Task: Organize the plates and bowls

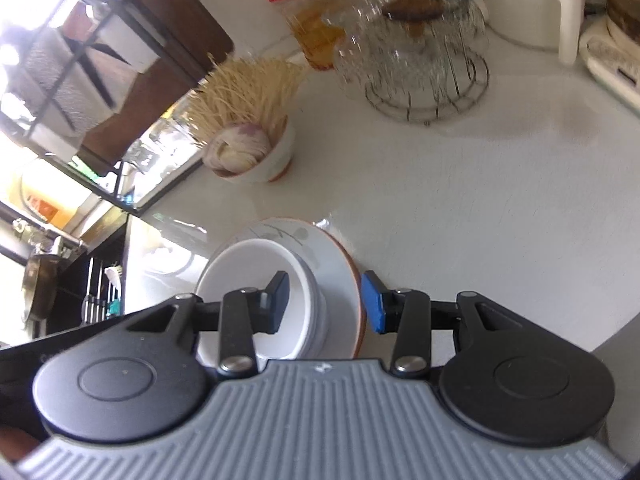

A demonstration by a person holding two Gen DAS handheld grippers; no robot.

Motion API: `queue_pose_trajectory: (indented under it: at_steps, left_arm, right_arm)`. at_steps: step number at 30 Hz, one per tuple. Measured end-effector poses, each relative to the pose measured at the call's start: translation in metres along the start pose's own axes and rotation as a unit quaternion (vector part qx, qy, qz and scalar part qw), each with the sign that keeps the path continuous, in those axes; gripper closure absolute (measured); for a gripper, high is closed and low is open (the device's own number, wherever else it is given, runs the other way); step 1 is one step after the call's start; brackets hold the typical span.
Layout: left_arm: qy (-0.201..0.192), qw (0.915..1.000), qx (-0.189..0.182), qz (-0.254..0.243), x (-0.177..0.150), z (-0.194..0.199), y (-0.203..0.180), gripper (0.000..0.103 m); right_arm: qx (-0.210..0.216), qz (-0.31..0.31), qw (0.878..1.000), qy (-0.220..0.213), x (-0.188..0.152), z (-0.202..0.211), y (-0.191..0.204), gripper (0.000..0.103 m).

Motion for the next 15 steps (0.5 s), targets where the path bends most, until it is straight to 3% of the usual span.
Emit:
queue_pose_trajectory:
  at_steps: [8, 15]
  left_arm:
    - [-0.069, 0.9972, 0.01, -0.025, -0.003, 0.06, -0.038, 0.056]
    - [-0.147, 0.9882, 0.015, -0.039, -0.012, 0.121, -0.072, 0.056]
  right_arm:
    - [0.011, 0.034, 0.997, -0.066, 0.01, 0.055, -0.001, 0.06]
    - [0.014, 0.075, 0.987, -0.143, 0.015, 0.116, 0.0, 0.06]
Point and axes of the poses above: each gripper's, at about its wrist camera, not at the fingertips, and z roughly against the way its jaws point, y to its left, x to its top, the point moved 3 cm from there along -z, roughly the way its jaws point, and after that the axes turned 3 degrees about z, right-handed, at the moved point
